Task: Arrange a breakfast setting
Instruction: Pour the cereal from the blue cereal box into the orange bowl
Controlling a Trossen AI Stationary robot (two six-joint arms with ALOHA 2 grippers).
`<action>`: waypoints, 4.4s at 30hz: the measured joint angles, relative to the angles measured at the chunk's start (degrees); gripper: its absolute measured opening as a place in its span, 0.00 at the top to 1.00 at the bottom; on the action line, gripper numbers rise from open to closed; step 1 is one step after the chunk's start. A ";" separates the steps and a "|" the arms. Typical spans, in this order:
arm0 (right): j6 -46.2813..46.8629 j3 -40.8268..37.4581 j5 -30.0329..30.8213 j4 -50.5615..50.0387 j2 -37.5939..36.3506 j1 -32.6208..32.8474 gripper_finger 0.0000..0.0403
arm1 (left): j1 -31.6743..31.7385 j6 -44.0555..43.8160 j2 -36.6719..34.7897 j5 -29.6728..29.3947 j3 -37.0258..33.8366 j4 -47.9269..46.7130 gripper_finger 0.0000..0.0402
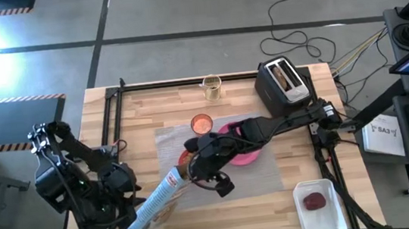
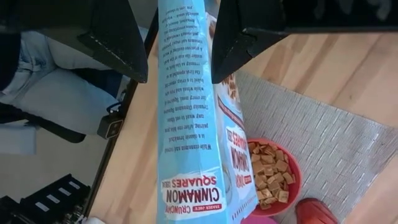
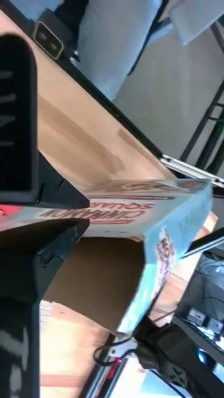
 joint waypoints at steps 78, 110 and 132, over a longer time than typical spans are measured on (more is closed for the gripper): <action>-6.20 1.62 -0.03 4.43 4.67 -0.39 0.98 | -0.02 2.18 2.14 -3.28 -0.11 0.00 0.60; -3.70 9.20 -7.53 0.82 9.63 0.99 0.98 | -1.40 6.43 2.14 -7.66 -0.11 0.01 0.60; 1.99 8.98 -3.22 -5.61 -2.24 0.86 0.69 | -1.37 11.57 2.14 -22.99 -0.11 0.00 0.60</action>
